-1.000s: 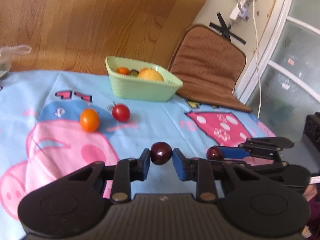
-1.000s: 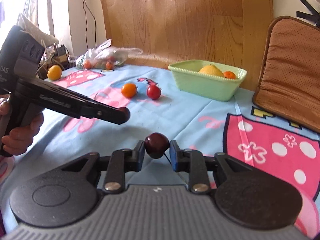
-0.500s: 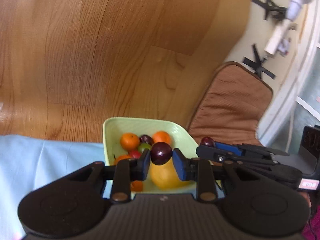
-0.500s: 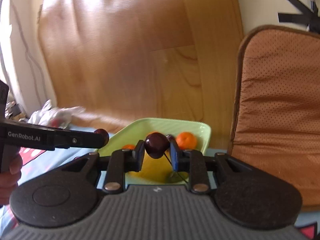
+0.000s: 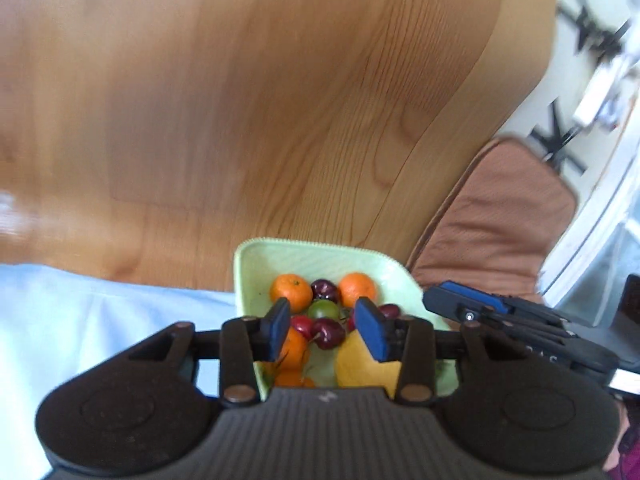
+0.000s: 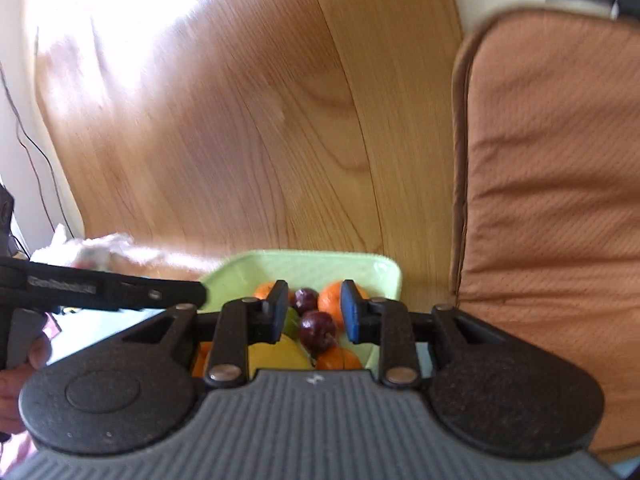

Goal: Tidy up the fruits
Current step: 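Lower both cherries into the green bowl and open both tools, then grasp an orange cherry tomato with the left tool while the right tool grasps a red tomato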

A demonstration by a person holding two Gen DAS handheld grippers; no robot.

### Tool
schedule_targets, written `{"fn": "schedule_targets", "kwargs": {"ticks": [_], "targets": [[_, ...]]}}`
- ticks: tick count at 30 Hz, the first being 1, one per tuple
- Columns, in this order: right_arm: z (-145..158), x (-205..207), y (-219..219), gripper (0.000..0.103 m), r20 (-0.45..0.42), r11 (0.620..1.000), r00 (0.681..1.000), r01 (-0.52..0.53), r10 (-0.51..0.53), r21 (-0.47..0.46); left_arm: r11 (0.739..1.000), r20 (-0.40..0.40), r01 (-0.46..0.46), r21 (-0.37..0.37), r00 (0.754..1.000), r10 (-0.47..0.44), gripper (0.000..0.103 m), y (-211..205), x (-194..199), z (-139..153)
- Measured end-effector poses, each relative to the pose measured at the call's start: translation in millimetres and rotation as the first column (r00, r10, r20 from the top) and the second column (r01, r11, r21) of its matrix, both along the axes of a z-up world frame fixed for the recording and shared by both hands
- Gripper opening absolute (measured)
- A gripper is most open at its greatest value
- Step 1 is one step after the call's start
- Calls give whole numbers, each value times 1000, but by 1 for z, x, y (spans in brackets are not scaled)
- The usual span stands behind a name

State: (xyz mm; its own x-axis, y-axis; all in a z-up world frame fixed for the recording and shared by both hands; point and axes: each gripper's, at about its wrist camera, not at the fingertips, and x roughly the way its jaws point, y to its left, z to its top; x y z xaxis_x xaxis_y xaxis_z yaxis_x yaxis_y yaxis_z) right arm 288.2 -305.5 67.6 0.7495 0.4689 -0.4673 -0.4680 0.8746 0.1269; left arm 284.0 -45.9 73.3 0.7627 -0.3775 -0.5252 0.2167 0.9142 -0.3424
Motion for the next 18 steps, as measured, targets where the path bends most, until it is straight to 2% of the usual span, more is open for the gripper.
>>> {"fn": "schedule_targets", "kwargs": {"ticks": [3,5,9,11,13,18], "targets": [[10,-33,1,31,3,996,996,-86,86,18,999,58,-28,-23,998,29,39,25,-51,11],[7,-59,9,32,-22,983,983,-182,182,-7,998,77,-63,-18,995,64,44,40,-85,9],[-14,-95,37,40,-76,944,949,-314,307,-107,992,47,-126,17,991,125,46,51,-132,-9],[-25,-104,53,40,-82,928,942,-334,324,-165,990,22,-138,37,990,137,49,51,-143,-19],[-31,-106,66,40,-106,923,940,-339,324,-181,989,1,-139,53,990,139,55,46,-144,-29],[-41,-90,83,40,-147,926,940,-331,307,-180,985,-15,-135,107,990,137,55,31,-133,-43]]}}
